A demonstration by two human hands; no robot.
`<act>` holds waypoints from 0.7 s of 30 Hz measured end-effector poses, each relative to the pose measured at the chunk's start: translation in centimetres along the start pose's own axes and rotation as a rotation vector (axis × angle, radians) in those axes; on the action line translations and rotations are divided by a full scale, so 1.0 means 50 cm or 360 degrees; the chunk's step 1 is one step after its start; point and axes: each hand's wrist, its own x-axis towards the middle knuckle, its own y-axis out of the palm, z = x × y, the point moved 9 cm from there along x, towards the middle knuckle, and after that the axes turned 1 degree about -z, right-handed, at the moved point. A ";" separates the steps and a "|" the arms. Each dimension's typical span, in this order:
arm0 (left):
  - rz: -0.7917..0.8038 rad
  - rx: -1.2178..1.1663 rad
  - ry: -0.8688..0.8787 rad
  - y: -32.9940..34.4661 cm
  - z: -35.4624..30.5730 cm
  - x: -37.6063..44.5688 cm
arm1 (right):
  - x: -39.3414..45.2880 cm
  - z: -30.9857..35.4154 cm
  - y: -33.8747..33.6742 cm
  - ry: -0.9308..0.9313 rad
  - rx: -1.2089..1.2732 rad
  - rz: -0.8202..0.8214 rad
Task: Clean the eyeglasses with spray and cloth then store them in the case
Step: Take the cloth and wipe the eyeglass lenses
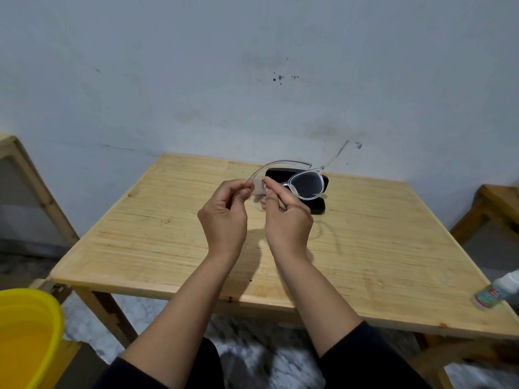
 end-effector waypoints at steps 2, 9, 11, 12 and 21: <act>-0.0011 -0.0010 -0.0017 0.000 0.004 -0.002 | -0.003 -0.001 0.000 -0.0007 -0.0015 -0.0013; -0.0021 -0.0042 -0.0051 -0.005 0.011 -0.007 | -0.013 0.000 0.008 -0.0026 -0.0012 0.0056; -0.0020 -0.0064 -0.0057 -0.007 0.011 -0.007 | -0.012 0.001 0.011 -0.0036 -0.0008 0.0103; -0.0019 -0.0075 -0.0058 -0.007 0.011 -0.007 | -0.011 0.000 0.013 -0.0027 -0.0012 0.0130; -0.0051 -0.0137 -0.0114 -0.025 0.021 0.007 | -0.010 0.000 0.039 0.0086 0.0047 0.0455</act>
